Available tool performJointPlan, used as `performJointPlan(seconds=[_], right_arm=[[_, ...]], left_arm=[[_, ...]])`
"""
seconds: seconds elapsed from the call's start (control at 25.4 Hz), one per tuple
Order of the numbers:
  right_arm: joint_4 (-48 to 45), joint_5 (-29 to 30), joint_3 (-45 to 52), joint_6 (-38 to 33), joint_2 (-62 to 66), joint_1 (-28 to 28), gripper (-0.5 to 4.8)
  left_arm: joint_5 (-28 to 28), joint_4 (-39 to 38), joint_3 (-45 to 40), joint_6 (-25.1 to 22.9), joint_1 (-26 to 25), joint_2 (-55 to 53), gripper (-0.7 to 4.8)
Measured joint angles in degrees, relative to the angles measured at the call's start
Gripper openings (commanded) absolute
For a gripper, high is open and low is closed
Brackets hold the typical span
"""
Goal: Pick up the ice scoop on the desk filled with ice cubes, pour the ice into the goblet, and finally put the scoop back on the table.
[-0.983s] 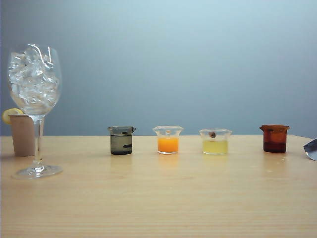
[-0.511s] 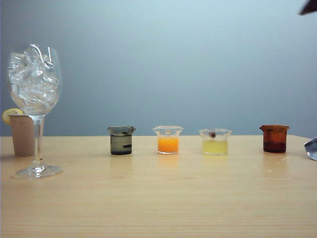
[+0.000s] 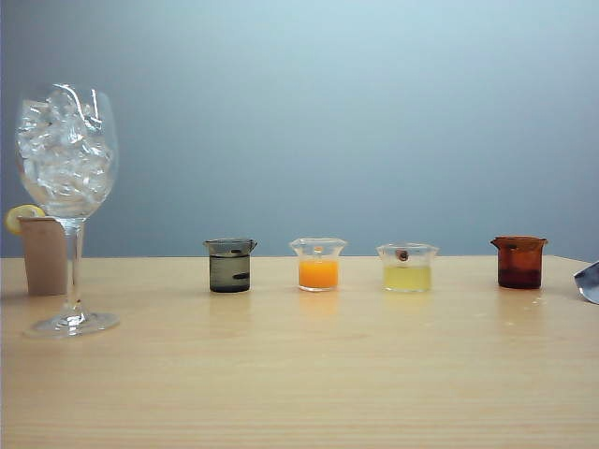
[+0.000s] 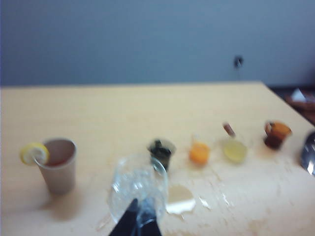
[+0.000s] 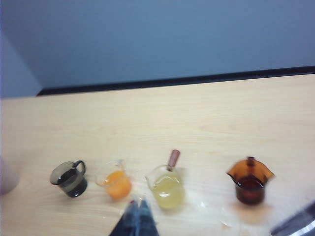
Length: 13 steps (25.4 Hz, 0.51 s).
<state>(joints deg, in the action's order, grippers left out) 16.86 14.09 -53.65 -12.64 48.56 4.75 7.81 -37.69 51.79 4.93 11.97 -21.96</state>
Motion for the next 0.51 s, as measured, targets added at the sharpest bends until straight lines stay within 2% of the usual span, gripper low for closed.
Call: performJointPlan(seconds=[0.12, 0.28, 0.39, 0.51], right_arm=[[0.22, -3.28, 6.84, -0.35, -8.81, 0.81, -0.09], [-2.43, -6.45, 15.47, 0.74, -20.06, 0.7, -0.09], [-0.33, -6.45, 21.97, 0.22, -28.76, 0.72, -0.09], [-2.14, -6.45, 25.18, 0.22, -31.87, 0.72, -0.09]], left_arm=[[-0.39, 0.5, -4.28, 1.53, 0.0, 3.78, -0.05], [-0.04, 2.38, -9.7, 6.78, 0.0, 9.2, -0.05], [0.33, 2.51, -13.66, 7.54, 0.02, 14.86, -0.05], [0.5, 5.97, -17.64, 8.33, 0.02, 17.07, -0.05]])
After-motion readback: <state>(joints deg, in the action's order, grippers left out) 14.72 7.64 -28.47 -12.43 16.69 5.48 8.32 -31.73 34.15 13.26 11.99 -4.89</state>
